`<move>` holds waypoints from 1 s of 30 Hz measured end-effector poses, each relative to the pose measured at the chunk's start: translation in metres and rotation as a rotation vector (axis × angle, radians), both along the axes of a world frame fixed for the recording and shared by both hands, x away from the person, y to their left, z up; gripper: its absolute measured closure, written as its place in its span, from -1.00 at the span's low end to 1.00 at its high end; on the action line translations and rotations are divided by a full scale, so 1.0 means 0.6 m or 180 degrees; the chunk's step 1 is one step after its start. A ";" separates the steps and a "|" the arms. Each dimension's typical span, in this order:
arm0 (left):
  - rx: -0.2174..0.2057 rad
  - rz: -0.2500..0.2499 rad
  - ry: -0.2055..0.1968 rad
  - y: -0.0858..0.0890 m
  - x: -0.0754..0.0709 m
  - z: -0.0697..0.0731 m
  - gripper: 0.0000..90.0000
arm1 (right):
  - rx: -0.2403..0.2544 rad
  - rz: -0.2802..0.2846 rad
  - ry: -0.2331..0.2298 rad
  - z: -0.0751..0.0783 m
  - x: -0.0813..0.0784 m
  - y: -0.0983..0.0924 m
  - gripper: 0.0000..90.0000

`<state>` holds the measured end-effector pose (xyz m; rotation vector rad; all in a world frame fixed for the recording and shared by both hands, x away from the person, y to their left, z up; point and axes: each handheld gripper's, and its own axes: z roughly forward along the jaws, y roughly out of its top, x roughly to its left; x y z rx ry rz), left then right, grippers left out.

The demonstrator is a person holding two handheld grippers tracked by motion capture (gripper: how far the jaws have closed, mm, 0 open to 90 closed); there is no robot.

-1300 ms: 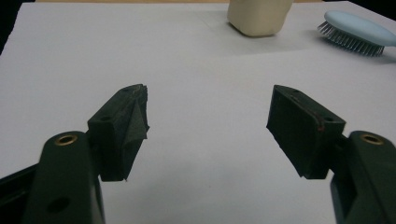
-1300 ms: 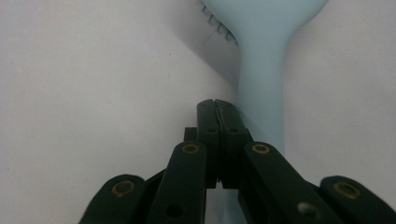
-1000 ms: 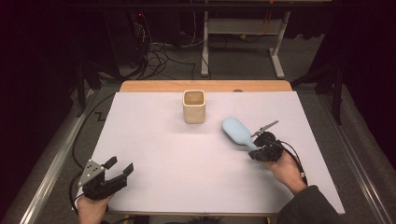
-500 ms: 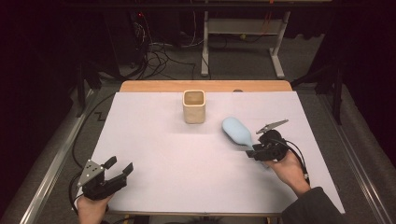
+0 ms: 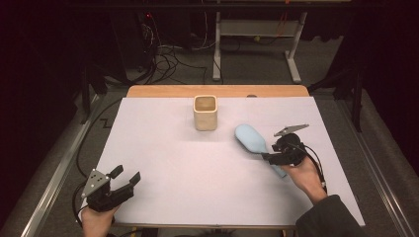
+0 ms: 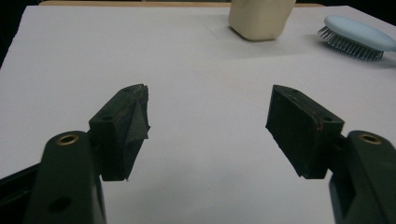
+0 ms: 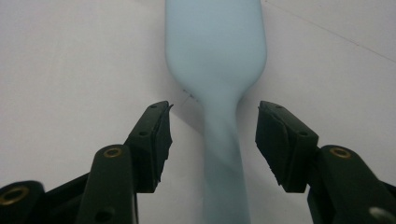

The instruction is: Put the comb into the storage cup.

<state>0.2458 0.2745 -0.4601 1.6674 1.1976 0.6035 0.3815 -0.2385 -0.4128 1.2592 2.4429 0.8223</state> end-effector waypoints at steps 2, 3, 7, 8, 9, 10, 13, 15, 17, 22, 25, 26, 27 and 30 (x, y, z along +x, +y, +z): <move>0.0000 0.0000 -0.0001 0.000 0.000 0.000 -0.33 | -0.0017 -0.0014 0.0023 -0.002 0.003 0.001 0.02; 0.0001 0.0003 -0.0002 0.000 0.000 0.000 -0.33 | -0.0037 -0.0026 0.0043 -0.005 0.006 0.002 0.01; 0.0007 0.0001 -0.0002 -0.001 0.000 0.000 -0.33 | -0.0144 -0.0058 0.0115 -0.016 0.017 0.006 0.02; 0.0006 0.0000 -0.0002 -0.001 0.000 0.000 -0.33 | -0.0156 -0.0069 0.0134 -0.018 0.019 0.006 0.02; 0.0006 0.0000 -0.0001 -0.001 0.000 0.000 -0.33 | -0.0163 -0.0081 0.0156 -0.020 0.021 0.007 0.03; 0.0005 0.0002 -0.0001 -0.001 0.000 0.000 -0.33 | -0.0179 -0.0087 0.0172 -0.021 0.023 0.008 0.04; 0.0003 0.0000 0.0002 -0.001 0.001 0.000 -0.33 | -0.0202 -0.0071 0.0233 -0.026 0.028 0.012 0.09; 0.0004 -0.0003 0.0002 -0.001 0.001 -0.001 -0.33 | -0.0206 -0.0067 0.0242 -0.027 0.028 0.014 0.10; 0.0005 -0.0002 0.0003 -0.001 0.001 -0.001 -0.33 | -0.0248 -0.0065 0.0275 -0.031 0.031 0.019 0.14; 0.0008 -0.0007 0.0010 -0.001 0.001 -0.001 -0.33 | -0.0305 -0.0067 0.0345 -0.033 0.038 0.024 0.20; 0.0015 -0.0016 0.0014 -0.001 0.001 -0.001 -0.33 | -0.0339 -0.0068 0.0375 -0.031 0.042 0.029 0.25; 0.0012 -0.0014 0.0011 -0.001 0.001 -0.001 -0.33 | -0.0361 -0.0063 0.0385 -0.031 0.043 0.031 0.27; 0.0009 -0.0009 0.0008 -0.001 0.001 -0.001 -0.33 | -0.0384 -0.0062 0.0408 -0.031 0.044 0.033 0.28; 0.0010 -0.0009 0.0003 -0.001 0.000 -0.001 -0.33 | -0.0422 -0.0051 0.0442 -0.033 0.048 0.039 0.34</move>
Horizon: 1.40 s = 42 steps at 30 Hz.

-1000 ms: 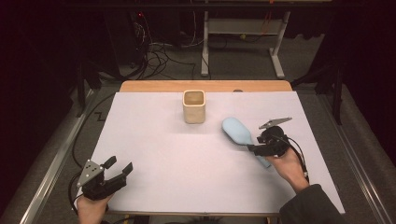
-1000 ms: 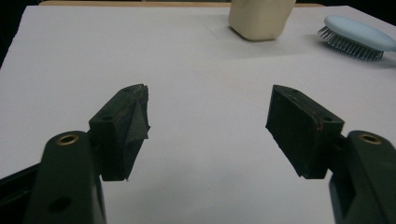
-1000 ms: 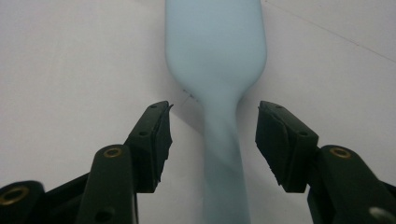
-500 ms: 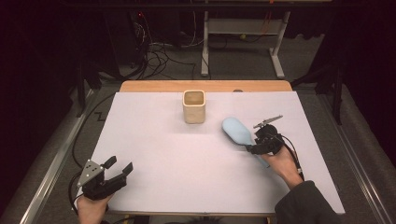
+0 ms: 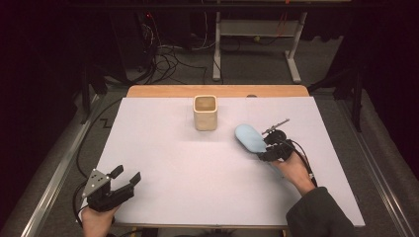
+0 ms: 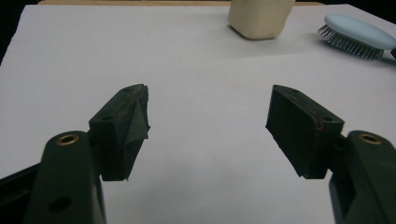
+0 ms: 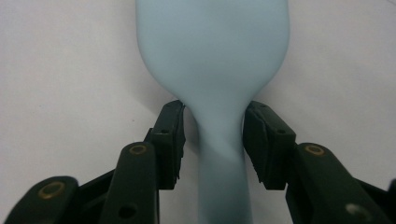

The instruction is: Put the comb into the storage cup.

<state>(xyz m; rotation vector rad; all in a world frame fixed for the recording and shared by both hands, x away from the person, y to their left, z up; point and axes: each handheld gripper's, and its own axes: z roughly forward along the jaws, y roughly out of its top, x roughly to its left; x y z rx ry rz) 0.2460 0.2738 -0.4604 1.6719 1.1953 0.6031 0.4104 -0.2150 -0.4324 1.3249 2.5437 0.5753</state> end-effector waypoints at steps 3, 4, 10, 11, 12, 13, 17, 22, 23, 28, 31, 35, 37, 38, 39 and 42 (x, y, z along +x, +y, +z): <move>0.0002 0.0000 -0.0010 0.000 0.000 0.000 -0.33 | -0.0087 0.0007 0.0063 -0.006 0.005 0.005 0.39; -0.0005 -0.0004 -0.0012 0.000 0.000 0.001 -0.33 | -0.0087 0.0007 0.0063 -0.006 0.005 0.005 0.39; -0.0005 -0.0016 -0.0013 0.000 0.000 0.001 -0.34 | -0.0152 0.0015 0.0096 -0.008 0.010 0.008 0.45; -0.0003 -0.0015 -0.0012 -0.001 0.000 0.001 -0.34 | -0.0152 0.0015 0.0096 -0.008 0.010 0.008 0.45; -0.0002 -0.0014 -0.0011 0.000 0.000 0.001 -0.34 | -0.0159 0.0000 0.0103 -0.008 0.011 0.009 0.47; 0.0000 -0.0011 -0.0010 0.000 0.000 0.001 -0.34 | -0.0159 0.0001 0.0108 -0.007 0.011 0.009 0.48; -0.0002 -0.0016 -0.0011 -0.001 0.000 0.000 -0.34 | -0.0191 0.0058 0.0115 -0.007 0.012 0.008 0.51; -0.0005 -0.0019 -0.0016 -0.001 -0.001 0.001 -0.34 | -0.0241 0.0079 0.0156 -0.005 0.013 0.012 0.53; -0.0005 -0.0024 -0.0018 -0.001 -0.001 0.001 -0.34 | -0.0241 0.0079 0.0156 -0.005 0.013 0.012 0.53; -0.0008 -0.0026 -0.0016 0.000 -0.001 0.001 -0.34 | -0.0241 0.0115 0.0161 -0.005 0.014 0.012 0.55; -0.0008 -0.0023 -0.0017 0.000 -0.001 0.001 -0.34 | -0.0250 0.0117 0.0145 -0.005 0.014 0.012 0.56; -0.0006 -0.0021 -0.0019 0.000 -0.001 0.001 -0.34 | -0.0312 0.0139 0.0069 -0.005 0.010 0.015 0.56; -0.0005 -0.0022 -0.0023 0.000 -0.001 0.001 -0.34 | -0.0328 0.0127 0.0038 -0.004 0.009 0.016 0.56; -0.0008 -0.0022 -0.0022 0.001 -0.001 0.001 -0.34 | -0.0303 0.0145 0.0020 -0.004 0.009 0.015 0.56; -0.0010 -0.0023 -0.0022 0.001 -0.001 0.001 -0.34 | -0.0281 0.0138 0.0012 -0.003 0.009 0.015 0.56; -0.0015 -0.0037 -0.0030 0.000 -0.001 0.001 -0.34 | -0.0242 0.0146 -0.0009 -0.001 0.006 0.012 0.56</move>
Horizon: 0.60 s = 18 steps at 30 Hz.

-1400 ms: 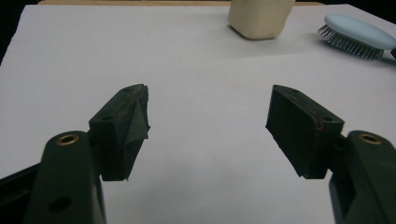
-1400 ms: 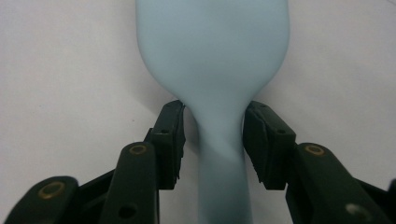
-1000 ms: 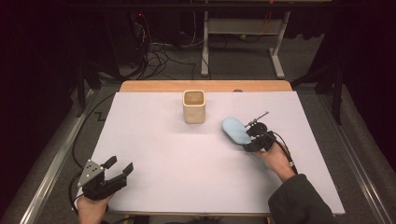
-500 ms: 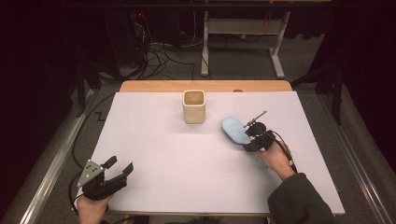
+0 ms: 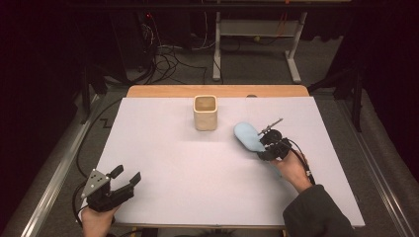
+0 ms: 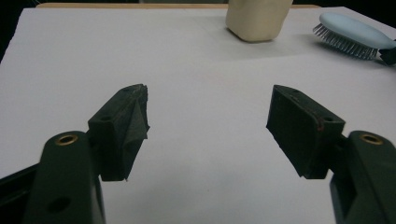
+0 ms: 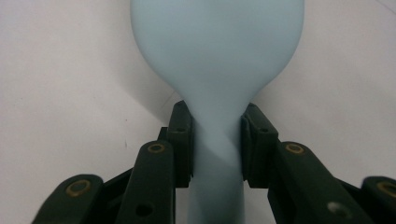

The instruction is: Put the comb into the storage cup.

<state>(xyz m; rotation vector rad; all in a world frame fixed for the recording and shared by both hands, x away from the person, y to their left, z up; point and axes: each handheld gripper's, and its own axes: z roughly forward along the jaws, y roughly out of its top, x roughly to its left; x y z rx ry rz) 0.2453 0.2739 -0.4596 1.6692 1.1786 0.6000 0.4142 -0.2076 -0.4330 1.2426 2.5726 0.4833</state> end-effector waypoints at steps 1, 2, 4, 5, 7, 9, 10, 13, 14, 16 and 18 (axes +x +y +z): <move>0.0010 -0.0009 -0.0007 -0.001 0.000 0.000 -0.34 | 0.0048 -0.0016 -0.0015 0.002 -0.004 -0.002 0.56; 0.0010 -0.0009 -0.0007 -0.001 0.000 0.000 -0.34 | 0.0048 -0.0016 -0.0015 0.002 -0.004 -0.002 0.56; 0.0015 -0.0007 -0.0005 -0.001 0.000 0.000 -0.34 | 0.0076 -0.0003 -0.0012 0.004 -0.006 -0.004 0.56; 0.0012 -0.0006 -0.0006 -0.001 0.000 0.000 -0.34 | 0.0077 -0.0002 -0.0030 0.005 -0.008 -0.005 0.56; 0.0010 -0.0007 -0.0004 -0.001 0.000 0.000 -0.34 | 0.0111 0.0019 -0.0045 0.008 -0.011 -0.008 0.56; 0.0015 -0.0008 -0.0005 -0.001 0.000 0.000 -0.34 | 0.0155 0.0025 -0.0065 0.011 -0.015 -0.010 0.56; 0.0011 -0.0010 -0.0003 -0.001 0.000 0.000 -0.34 | 0.0169 0.0038 -0.0079 0.014 -0.018 -0.011 0.56; 0.0014 -0.0011 -0.0006 -0.002 0.000 0.000 -0.34 | 0.0201 0.0077 -0.0091 0.020 -0.026 -0.010 0.56; 0.0015 -0.0011 -0.0006 -0.002 0.000 0.000 -0.34 | 0.0219 0.0100 -0.0101 0.023 -0.029 -0.009 0.56; 0.0014 -0.0011 -0.0003 -0.002 0.000 0.000 -0.34 | 0.0239 0.0122 -0.0119 0.027 -0.035 -0.008 0.56; 0.0007 -0.0011 -0.0005 -0.002 0.000 0.000 -0.34 | 0.0297 0.0147 -0.0150 0.032 -0.043 -0.008 0.56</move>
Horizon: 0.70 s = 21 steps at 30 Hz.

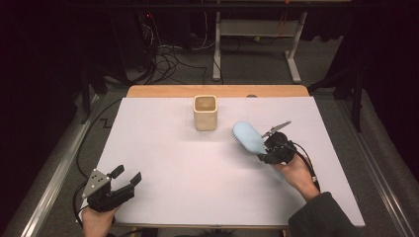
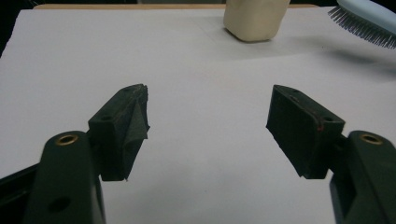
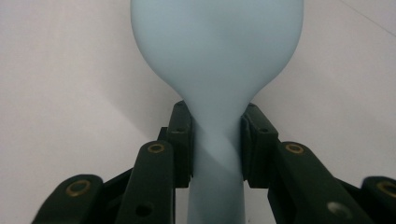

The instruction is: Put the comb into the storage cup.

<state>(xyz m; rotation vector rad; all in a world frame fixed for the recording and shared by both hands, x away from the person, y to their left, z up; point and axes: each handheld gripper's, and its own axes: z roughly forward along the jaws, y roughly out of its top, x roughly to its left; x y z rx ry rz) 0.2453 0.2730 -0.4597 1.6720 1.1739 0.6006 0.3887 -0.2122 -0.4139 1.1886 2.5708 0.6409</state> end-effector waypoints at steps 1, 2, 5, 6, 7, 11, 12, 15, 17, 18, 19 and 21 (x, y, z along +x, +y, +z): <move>-0.0002 -0.0001 0.0002 0.000 0.000 0.000 -0.34 | 0.0009 0.0005 -0.0009 0.002 -0.003 0.000 0.56; -0.0002 -0.0001 0.0002 0.000 0.000 0.000 -0.34 | 0.0030 0.0004 -0.0006 0.003 -0.006 0.000 0.56; -0.0005 -0.0004 0.0008 -0.001 0.001 0.000 -0.34 | 0.0058 0.0034 -0.0040 0.005 -0.010 -0.002 0.56; -0.0007 -0.0004 0.0008 -0.001 0.001 -0.001 -0.34 | 0.0076 0.0040 -0.0038 0.006 -0.013 -0.002 0.56; -0.0008 -0.0005 0.0010 -0.001 0.001 -0.001 -0.34 | 0.0089 0.0047 -0.0039 0.007 -0.015 -0.003 0.56; -0.0039 -0.0013 0.0015 -0.001 0.002 -0.001 -0.34 | 0.0157 0.0067 -0.0066 0.008 -0.023 -0.004 0.56; -0.0043 -0.0013 0.0018 -0.001 0.002 -0.001 -0.34 | 0.0177 0.0067 -0.0077 0.009 -0.025 -0.004 0.56; -0.0036 -0.0015 0.0019 -0.001 0.002 -0.001 -0.34 | 0.0234 0.0103 -0.0101 0.011 -0.031 -0.004 0.56; -0.0030 -0.0017 0.0018 -0.001 0.002 -0.001 -0.34 | 0.0275 0.0118 -0.0115 0.012 -0.036 -0.003 0.56; -0.0032 -0.0015 0.0019 -0.001 0.002 -0.001 -0.34 | 0.0297 0.0107 -0.0120 0.013 -0.038 -0.002 0.56; -0.0033 -0.0015 0.0018 -0.002 0.002 -0.001 -0.34 | 0.0317 0.0122 -0.0130 0.014 -0.041 -0.002 0.56; -0.0034 -0.0016 0.0018 -0.002 0.001 -0.001 -0.34 | 0.0366 0.0129 -0.0138 0.015 -0.045 -0.002 0.56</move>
